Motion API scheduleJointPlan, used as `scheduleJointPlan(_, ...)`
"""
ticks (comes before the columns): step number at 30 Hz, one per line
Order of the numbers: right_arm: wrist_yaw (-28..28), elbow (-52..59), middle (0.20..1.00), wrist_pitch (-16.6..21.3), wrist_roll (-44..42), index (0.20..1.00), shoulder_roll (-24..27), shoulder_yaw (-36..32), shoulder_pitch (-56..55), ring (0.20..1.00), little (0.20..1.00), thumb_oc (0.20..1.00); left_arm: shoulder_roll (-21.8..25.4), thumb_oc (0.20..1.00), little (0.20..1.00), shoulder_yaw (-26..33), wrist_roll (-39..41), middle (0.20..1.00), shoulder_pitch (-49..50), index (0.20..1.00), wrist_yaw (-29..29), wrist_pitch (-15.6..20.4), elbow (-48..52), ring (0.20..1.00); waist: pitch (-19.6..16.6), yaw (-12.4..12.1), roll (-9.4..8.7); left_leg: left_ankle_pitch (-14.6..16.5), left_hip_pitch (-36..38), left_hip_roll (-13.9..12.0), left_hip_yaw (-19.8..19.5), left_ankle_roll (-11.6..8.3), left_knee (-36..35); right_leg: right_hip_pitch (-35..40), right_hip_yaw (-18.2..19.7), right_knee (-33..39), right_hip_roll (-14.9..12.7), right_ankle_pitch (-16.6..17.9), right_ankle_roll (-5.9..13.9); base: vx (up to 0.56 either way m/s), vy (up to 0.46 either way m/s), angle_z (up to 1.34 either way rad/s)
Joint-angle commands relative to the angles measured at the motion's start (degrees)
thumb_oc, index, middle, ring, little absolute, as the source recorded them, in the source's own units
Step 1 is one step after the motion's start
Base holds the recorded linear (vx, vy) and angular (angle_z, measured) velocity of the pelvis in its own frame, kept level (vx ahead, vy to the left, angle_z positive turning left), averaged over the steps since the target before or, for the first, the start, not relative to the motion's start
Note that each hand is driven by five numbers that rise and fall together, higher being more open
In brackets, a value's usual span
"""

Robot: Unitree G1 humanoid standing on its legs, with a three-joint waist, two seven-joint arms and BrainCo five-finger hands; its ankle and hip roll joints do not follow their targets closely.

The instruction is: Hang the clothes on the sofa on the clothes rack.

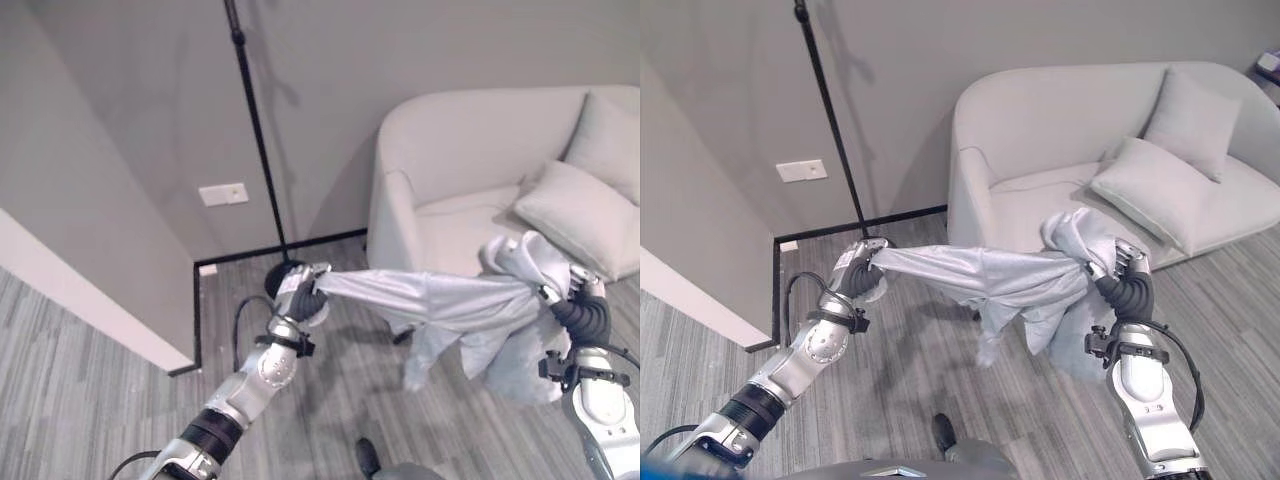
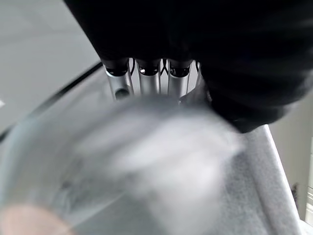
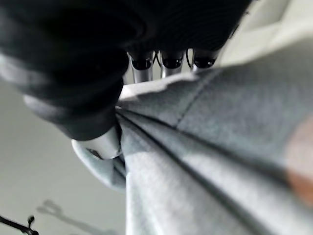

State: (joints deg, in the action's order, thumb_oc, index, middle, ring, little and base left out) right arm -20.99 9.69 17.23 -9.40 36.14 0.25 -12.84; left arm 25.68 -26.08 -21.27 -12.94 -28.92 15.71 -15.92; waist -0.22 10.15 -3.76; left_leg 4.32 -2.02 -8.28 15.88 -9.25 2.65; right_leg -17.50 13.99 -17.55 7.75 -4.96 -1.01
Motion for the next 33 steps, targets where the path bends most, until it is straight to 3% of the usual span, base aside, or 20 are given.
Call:
scheduleJointPlan(1,-6.1,4.1,0.2,0.8,7.6,0.2,0.4,-8.9,0.5,0.2,0.2,0.2,0.9,0.2,0.2,2.7,0.2,0.2,-2.6,0.2,-2.8,2.6,3.5,0.2,-1.2,-0.6,-2.77,-6.5,-5.2,-1.1,-3.3,5.57,26.4,6.5,4.3,12.7,-1.5,6.0,3.78,0.24,-0.235,-0.07)
scheduleJointPlan(2,-8.4,3.8,0.2,-0.3,11.7,0.2,1.4,-10.3,0.3,0.2,0.2,0.2,1.0,0.2,0.2,3.3,-0.1,0.2,-2.5,0.2,-3.7,2.1,3.6,0.2,-1.3,-0.8,-3.23,-7.1,-6.5,-1.0,-4.1,6.35,29.5,7.4,5.1,12.4,-1.7,5.6,3.07,0.2,-0.165,-0.18)
scheduleJointPlan(4,-11.8,2.8,0.2,-2.1,16.3,0.2,2.2,-11.4,1.7,0.2,0.2,0.2,0.4,0.2,0.2,3.7,0.1,0.2,-2.3,0.2,-4.8,1.9,4.3,0.2,-1.2,-1.6,-3.07,-5.2,-9.7,0.7,-6.1,7.92,31.6,8.5,6.7,11.7,-1.9,4.8,2.64,0.26,0.01,-0.33)
scheduleJointPlan(5,-12.8,3.6,0.2,-2.4,17.2,0.2,2.4,-12.6,3.7,0.2,0.2,0.2,-0.2,0.2,0.2,4.0,-0.6,0.2,-1.3,0.2,-5.5,2.1,4.5,0.2,-1.3,-2.6,-2.29,-1.8,-11.8,5.0,-10.2,8.09,23.5,10.4,10.3,11.9,-2.1,3.5,3.34,0.34,0.13,-0.27)
scheduleJointPlan(7,-13.5,3.4,0.2,-2.2,17.3,0.2,2.9,-11.9,5.6,0.2,0.2,0.2,0.1,0.2,0.2,3.9,-1.1,0.2,-0.3,0.2,-5.3,2.5,3.8,0.2,-0.9,-4.4,-1.99,-1.6,-13.0,8.0,-13.0,7.96,12.1,12.1,12.0,13.2,-2.3,3.2,4.27,0.34,0.072,-0.92)
scheduleJointPlan(8,-13.7,3.2,0.2,-2.1,17.6,0.2,3.1,-10.5,7.9,0.2,0.2,0.2,0.7,0.2,0.2,4.4,-1.7,0.2,0.6,0.2,-5.4,2.6,3.2,0.2,-0.1,-6.6,-1.32,-6.8,-14.0,9.6,-16.1,6.84,1.7,13.7,13.0,14.6,-1.4,3.2,4.43,0.41,-0.057,-1.15)
scheduleJointPlan(9,-14.5,2.2,0.2,-2.6,18.1,0.2,2.8,-8.5,10.7,0.2,0.2,0.2,1.0,0.2,0.2,5.3,-1.9,0.2,2.3,0.2,-5.9,2.4,1.7,0.2,1.1,-9.3,-1.84,-9.1,-17.8,10.6,-18.7,6.01,-5.0,16.4,15.2,16.1,-1.1,2.9,4.92,0.67,-0.044,-0.76)
scheduleJointPlan(10,-13.9,1.9,0.2,-3.5,19.1,0.2,2.0,-7.8,11.5,0.2,0.2,0.2,1.9,0.2,0.2,7.6,-3.2,0.2,6.2,0.2,-5.3,2.0,1.1,0.2,1.3,-11.4,-1.05,-10.1,-18.8,10.4,-18.8,5.99,-7.1,19.5,16.9,16.5,-1.2,0.4,5.22,0.71,0.032,-0.73)
scheduleJointPlan(11,-13.8,2.1,0.2,-3.8,19.8,0.2,2.0,-7.6,11.5,0.2,0.2,0.2,2.0,0.2,0.2,8.4,-3.5,0.2,7.7,0.2,-5.2,2.1,1.1,0.2,1.0,-11.8,-0.26,-11.6,-18.0,10.0,-18.2,5.83,-6.6,20.4,18.3,16.3,-1.1,-0.9,5.34,0.66,0.139,-1.51)
scheduleJointPlan(12,-13.6,2.6,0.2,-3.8,20.5,0.2,2.1,-7.5,11.2,0.2,0.2,0.2,2.0,0.2,0.2,8.8,-4.0,0.2,9.1,0.2,-5.3,2.2,1.0,0.2,0.7,-12.0,0.17,-12.3,-16.9,9.9,-17.5,5.92,-6.4,21.0,19.2,16.0,-1.9,-1.9,5.66,0.54,0.232,-1.61)
scheduleJointPlan(13,-13.4,2.5,0.2,-4.7,21.4,0.2,2.0,-6.6,11.5,0.2,0.2,0.2,2.1,0.2,0.2,9.7,-4.3,0.2,10.0,0.2,-6.0,2.3,0.9,0.2,-0.2,-12.3,0.22,-12.0,-16.2,9.9,-15.5,6.22,-5.1,21.0,20.2,15.2,-4.5,-3.0,6.7,0.74,0.256,-1.23)
scheduleJointPlan(14,-13.1,1.6,0.2,-5.6,22.3,0.2,2.0,-4.9,13.3,0.2,0.2,0.2,3.0,0.2,0.2,10.3,-5.3,0.2,9.5,0.2,-7.4,2.2,1.1,0.2,-1.5,-12.6,-0.31,-10.8,-14.2,9.6,-12.6,6.57,-5.2,19.6,20.3,13.3,-7.9,-1.8,8.63,0.83,0.226,-1.01)
scheduleJointPlan(16,-12.6,0.4,0.2,-5.9,22.6,0.2,2.4,-3.6,15.8,0.2,0.2,0.2,4.3,0.2,0.2,10.4,-7.1,0.2,7.1,0.2,-10.0,1.8,3.0,0.2,-2.6,-13.2,-0.96,-8.4,-12.1,9.8,-9.6,7.53,-4.4,18.3,19.2,10.8,-12.1,3.4,10.45,0.64,0.119,-1.19)
scheduleJointPlan(18,-12.5,0.1,0.2,-6.2,22.8,0.2,2.4,-3.3,16.4,0.2,0.2,0.2,4.6,0.2,0.2,10.3,-7.7,0.2,6.4,0.2,-10.3,1.8,3.6,0.2,-2.7,-13.3,-0.87,-7.7,-11.8,10.2,-9.1,7.89,-4.1,17.7,18.7,9.7,-13.2,5.5,10.97,0.22,0.056,-0.5)
scheduleJointPlan(20,-12.8,-0.5,0.2,-7.1,24.5,0.2,1.6,-0.9,19.3,0.2,0.2,0.2,5.0,0.2,0.2,11.4,-8.3,0.2,6.0,0.2,-11.3,0.8,4.6,0.2,-2.9,-14.1,-0.08,-6.5,-10.1,10.3,-8.6,8.68,-4.2,14.3,16.8,4.9,-15.9,12.4,11.93,0.24,-0.009,-0.03)
scheduleJointPlan(22,-12.9,-0.5,0.2,-7.0,25.3,0.2,0.7,-0.6,19.0,0.2,0.2,0.2,5.1,0.2,0.2,12.4,-8.6,0.2,6.4,0.2,-11.6,0.4,4.2,0.2,-3.6,-14.8,0.04,-6.3,-9.5,9.2,-8.1,8.66,-4.8,13.0,13.4,7.8,-17.0,13.2,11.81,0.17,-0.041,-0.28)
scheduleJointPlan(23,-13.0,0.0,0.2,-6.6,25.4,0.2,0.5,-1.1,18.4,0.2,0.2,0.2,5.1,0.2,0.2,12.6,-9.0,0.2,6.6,0.2,-11.8,0.4,4.0,0.2,-4.1,-14.4,0.09,-5.6,-8.2,9.2,-8.3,8.81,-5.6,12.0,12.1,10.4,-15.5,10.5,11.61,0.15,0.002,-0.88)
scheduleJointPlan(24,-14.6,-0.3,0.2,-6.9,30.5,0.2,3.2,-1.6,18.0,0.2,0.2,0.2,5.3,0.2,0.2,8.8,-10.7,0.2,5.3,0.2,-9.4,-0.6,3.7,0.2,-4.6,-13.2,0.19,-5.2,-7.5,8.8,-8.4,9.28,-6.1,11.6,10.9,11.3,-13.4,6.6,11.21,0.11,0.005,-0.57)
scheduleJointPlan(27,-13.1,1.1,0.2,-5.4,24.7,0.2,0.1,-3.8,13.5,0.2,0.2,0.2,5.8,0.2,0.2,12.3,-10.0,0.2,8.6,0.2,-10.1,1.2,4.7,0.2,-4.2,-12.8,0.23,-6.0,-7.5,9.1,-11.0,9.2,-6.9,12.5,12.1,15.4,-9.7,1.6,10.3,0.01,-0.052,0.34)
scheduleJointPlan(33,-12.3,0.3,0.2,-4.9,23.4,0.2,-0.5,-6.0,10.0,0.2,0.2,0.2,4.8,0.2,0.2,14.7,-6.7,0.2,12.7,0.2,-7.3,1.8,4.8,0.2,-4.2,-13.0,-0.79,-6.5,-5.5,9.1,-13.6,8.1,-7.6,14.7,12.0,19.0,-5.9,2.2,8.91,0.02,-0.081,0.18)
